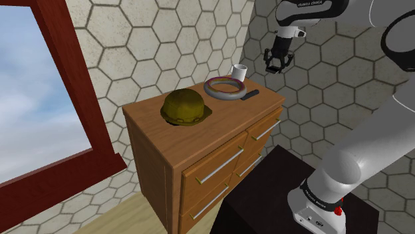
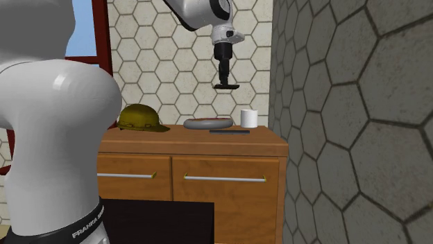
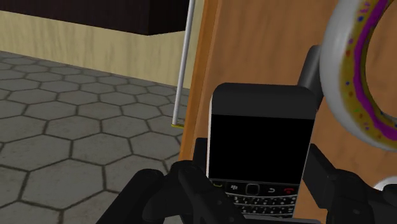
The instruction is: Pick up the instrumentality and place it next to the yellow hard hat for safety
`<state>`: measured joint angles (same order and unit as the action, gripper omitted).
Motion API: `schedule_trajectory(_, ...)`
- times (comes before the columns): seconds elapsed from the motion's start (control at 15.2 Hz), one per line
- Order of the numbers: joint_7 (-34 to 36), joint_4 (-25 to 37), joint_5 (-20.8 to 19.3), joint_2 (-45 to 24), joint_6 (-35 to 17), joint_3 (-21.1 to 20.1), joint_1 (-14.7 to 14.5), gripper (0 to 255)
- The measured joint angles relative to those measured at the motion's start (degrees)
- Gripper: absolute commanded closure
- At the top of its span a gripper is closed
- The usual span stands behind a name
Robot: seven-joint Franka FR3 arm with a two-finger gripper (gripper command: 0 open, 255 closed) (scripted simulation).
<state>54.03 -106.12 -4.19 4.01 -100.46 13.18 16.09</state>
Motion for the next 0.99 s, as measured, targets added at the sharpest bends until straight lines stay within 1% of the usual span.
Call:
schedule_trajectory(0.4,8.29,-5.60,-0.15,4.83,-0.33,-4.59,-3.58,255)
schedule_trajectory(0.99,20.48,-8.41,1.49,7.49,0.17,-11.88,-8.89,255)
